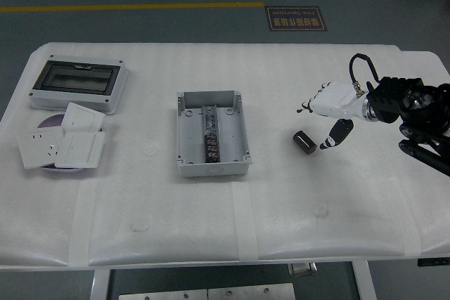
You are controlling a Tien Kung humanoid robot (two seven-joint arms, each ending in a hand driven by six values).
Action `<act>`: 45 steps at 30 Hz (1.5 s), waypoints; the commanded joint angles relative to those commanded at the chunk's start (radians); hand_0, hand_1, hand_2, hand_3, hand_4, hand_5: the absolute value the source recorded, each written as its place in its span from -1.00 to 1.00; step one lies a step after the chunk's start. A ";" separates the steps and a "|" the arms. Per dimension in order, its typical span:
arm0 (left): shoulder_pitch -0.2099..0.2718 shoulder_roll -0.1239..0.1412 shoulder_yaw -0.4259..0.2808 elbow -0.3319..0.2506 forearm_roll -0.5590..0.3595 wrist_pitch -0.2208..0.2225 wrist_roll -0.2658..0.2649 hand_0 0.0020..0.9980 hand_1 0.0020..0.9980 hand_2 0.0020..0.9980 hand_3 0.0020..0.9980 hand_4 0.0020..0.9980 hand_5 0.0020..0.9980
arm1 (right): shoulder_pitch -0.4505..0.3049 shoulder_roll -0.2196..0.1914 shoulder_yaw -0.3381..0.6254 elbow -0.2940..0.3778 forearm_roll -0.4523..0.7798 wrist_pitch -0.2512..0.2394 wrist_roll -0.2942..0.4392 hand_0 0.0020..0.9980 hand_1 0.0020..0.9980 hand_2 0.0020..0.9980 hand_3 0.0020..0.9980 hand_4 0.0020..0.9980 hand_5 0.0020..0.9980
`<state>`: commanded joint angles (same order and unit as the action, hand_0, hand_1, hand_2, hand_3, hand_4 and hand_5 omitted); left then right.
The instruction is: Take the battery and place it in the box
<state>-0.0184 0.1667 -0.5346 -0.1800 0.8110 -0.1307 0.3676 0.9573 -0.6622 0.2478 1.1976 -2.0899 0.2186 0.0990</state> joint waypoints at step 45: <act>-0.020 0.015 0.061 0.000 -0.056 0.005 -0.019 0.39 0.37 0.18 0.24 0.26 -0.23 | -0.086 0.070 0.015 -0.067 -0.004 -0.094 -0.042 0.68 0.36 0.45 0.53 0.23 -0.29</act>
<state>-0.0380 0.1814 -0.4735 -0.1800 0.7551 -0.1256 0.3484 0.8711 -0.5924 0.2627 1.1305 -2.0943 0.1248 0.0571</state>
